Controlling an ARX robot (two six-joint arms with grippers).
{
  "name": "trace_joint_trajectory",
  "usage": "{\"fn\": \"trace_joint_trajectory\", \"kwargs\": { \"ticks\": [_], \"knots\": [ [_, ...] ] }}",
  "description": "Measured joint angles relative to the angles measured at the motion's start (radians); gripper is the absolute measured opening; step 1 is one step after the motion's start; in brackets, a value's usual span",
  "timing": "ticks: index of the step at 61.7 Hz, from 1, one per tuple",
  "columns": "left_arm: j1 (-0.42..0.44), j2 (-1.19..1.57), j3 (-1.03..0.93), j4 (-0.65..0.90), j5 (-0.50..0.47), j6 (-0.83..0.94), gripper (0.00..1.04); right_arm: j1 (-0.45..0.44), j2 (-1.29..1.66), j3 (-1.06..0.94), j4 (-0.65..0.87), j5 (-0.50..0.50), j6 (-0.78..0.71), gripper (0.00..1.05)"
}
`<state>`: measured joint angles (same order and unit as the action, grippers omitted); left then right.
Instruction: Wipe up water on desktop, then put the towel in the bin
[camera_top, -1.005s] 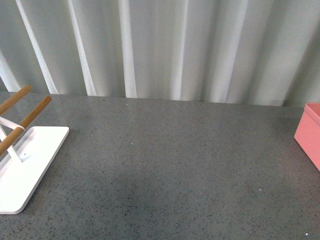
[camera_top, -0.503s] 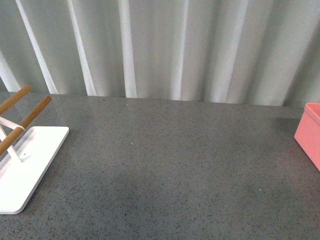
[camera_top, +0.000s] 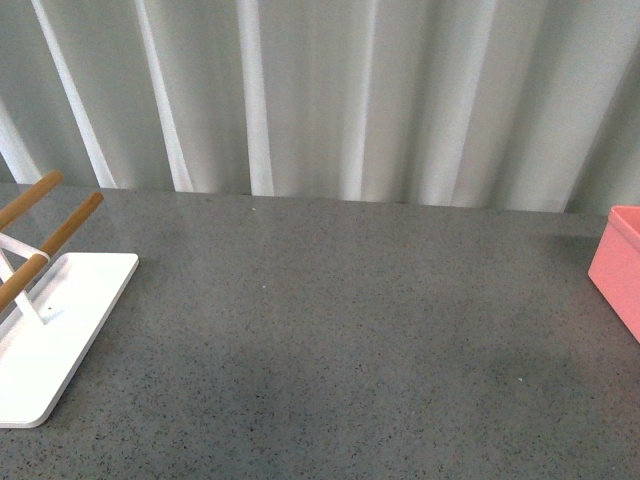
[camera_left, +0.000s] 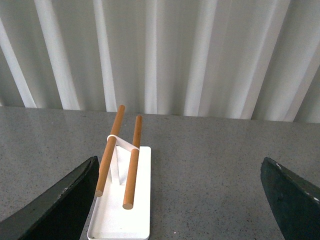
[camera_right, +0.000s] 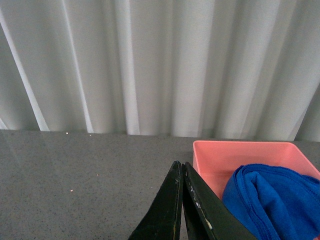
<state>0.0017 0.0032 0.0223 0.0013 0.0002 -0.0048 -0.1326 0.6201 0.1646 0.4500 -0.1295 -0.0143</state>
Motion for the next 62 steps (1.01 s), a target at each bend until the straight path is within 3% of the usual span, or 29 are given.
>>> {"fn": "trace_joint_trajectory", "kwargs": {
  "ticks": [7, 11, 17, 62],
  "knots": [
    [0.000, 0.000, 0.000, 0.000, 0.000, 0.000, 0.98, 0.027, -0.055, -0.036, -0.016, 0.026, 0.001, 0.03],
    [0.000, 0.000, 0.000, 0.000, 0.000, 0.000, 0.98, 0.089, -0.092, -0.058, -0.035, 0.115, 0.001, 0.03],
    [0.000, 0.000, 0.000, 0.000, 0.000, 0.000, 0.98, 0.127, -0.134, -0.079, -0.055, 0.119, 0.001, 0.03],
    [0.000, 0.000, 0.000, 0.000, 0.000, 0.000, 0.98, 0.129, -0.402, -0.142, -0.229, 0.126, 0.002, 0.03]
  ]
}}
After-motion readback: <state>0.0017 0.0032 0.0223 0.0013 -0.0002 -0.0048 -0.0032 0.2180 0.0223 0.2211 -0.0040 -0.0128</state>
